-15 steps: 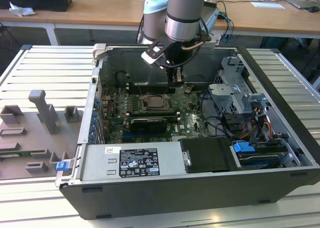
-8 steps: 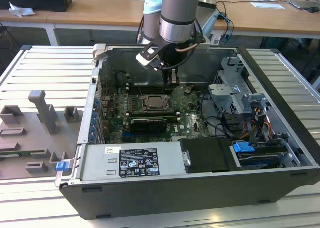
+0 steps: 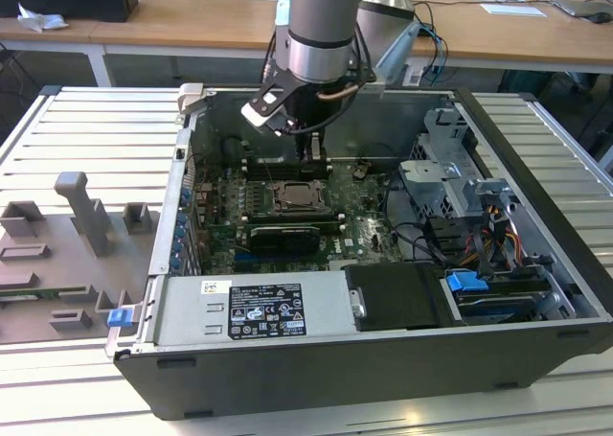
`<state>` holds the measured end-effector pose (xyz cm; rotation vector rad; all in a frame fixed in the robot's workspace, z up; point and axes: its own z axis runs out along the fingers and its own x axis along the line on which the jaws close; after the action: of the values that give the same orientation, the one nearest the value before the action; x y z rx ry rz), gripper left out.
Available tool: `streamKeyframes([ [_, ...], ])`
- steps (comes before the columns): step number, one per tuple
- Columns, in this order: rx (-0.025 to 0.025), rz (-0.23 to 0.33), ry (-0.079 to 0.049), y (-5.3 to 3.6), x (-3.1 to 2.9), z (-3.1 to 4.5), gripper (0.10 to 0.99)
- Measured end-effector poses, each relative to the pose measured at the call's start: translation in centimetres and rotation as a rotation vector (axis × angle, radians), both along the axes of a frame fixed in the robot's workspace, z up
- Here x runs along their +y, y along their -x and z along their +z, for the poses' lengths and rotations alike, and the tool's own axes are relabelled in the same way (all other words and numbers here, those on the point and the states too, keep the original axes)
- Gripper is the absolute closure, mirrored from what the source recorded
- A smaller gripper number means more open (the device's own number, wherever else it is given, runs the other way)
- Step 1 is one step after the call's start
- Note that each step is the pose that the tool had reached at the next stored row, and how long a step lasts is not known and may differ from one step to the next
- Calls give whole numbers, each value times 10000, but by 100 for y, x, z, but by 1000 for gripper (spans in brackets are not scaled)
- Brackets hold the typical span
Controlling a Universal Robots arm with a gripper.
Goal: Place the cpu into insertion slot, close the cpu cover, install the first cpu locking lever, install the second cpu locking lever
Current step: 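Close the cpu cover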
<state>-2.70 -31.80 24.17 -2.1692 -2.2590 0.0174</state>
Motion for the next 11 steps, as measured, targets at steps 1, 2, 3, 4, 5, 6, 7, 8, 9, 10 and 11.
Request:
streamKeyframes([
  [1,-2,7,0,19,2,-4,980],
  [2,-9,15,3,31,2,-5,980],
  [3,-15,19,4,37,2,-6,980],
  [4,-17,26,3,39,2,-8,980],
  [5,-18,29,2,40,2,-9,980],
  [6,-18,28,2,41,2,-9,980],
  [7,-18,29,2,42,3,-9,980],
  [8,-18,29,1,44,3,-9,980],
  [9,-18,29,2,46,3,-9,980],
  [10,-18,29,2,46,3,-9,980],
  [11,-18,29,2,47,3,-9,980],
])
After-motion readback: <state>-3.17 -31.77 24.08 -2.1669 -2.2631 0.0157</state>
